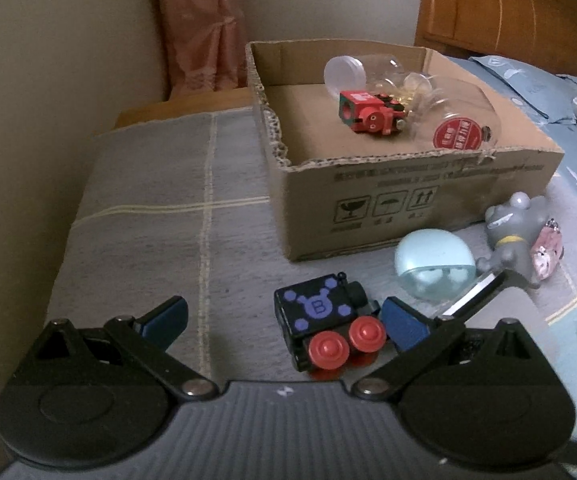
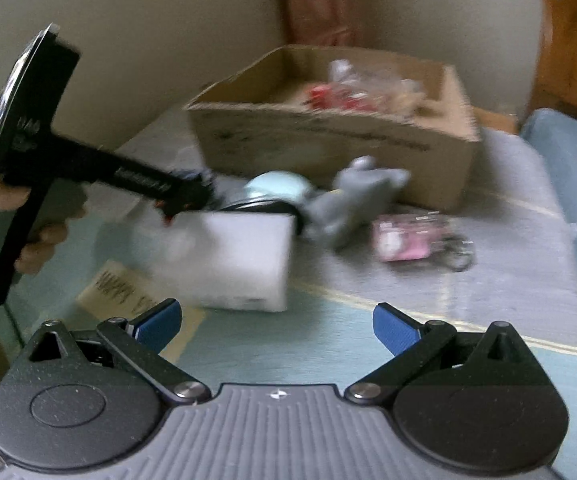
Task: Organize rigid objects
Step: 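Move the right tool to the white plastic container and close on it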
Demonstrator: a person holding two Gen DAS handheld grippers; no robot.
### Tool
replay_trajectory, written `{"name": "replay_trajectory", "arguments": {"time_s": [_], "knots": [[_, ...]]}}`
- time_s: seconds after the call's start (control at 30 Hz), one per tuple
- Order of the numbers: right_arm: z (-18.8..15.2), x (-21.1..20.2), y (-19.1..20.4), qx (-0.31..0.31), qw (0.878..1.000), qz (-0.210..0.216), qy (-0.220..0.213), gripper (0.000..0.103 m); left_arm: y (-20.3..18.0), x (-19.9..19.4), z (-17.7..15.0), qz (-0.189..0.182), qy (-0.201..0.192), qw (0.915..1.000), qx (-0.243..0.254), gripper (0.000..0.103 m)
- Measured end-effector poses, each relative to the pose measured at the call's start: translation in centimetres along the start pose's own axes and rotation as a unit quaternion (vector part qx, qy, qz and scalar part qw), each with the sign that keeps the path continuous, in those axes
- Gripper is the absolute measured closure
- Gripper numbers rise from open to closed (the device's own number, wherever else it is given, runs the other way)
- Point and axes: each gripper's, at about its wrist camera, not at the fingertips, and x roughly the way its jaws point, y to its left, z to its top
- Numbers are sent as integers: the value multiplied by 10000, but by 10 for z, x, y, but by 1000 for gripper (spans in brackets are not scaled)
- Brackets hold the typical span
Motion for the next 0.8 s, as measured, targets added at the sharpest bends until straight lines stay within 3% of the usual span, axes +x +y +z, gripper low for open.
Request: {"name": "replay_trajectory", "arguments": {"time_s": [0.2, 0.3, 0.8], "knots": [[1, 37, 26, -341, 9986, -80, 397, 0, 4, -3, -2, -58, 22, 10000, 28, 1], [5, 48, 40, -636, 9963, -415, 407, 0, 5, -3, -4, -167, 36, 9998, 60, 1], [16, 62, 50, -350, 9976, -595, 72, 0, 14, 3, -4, -473, 97, 9988, -82, 1]]}}
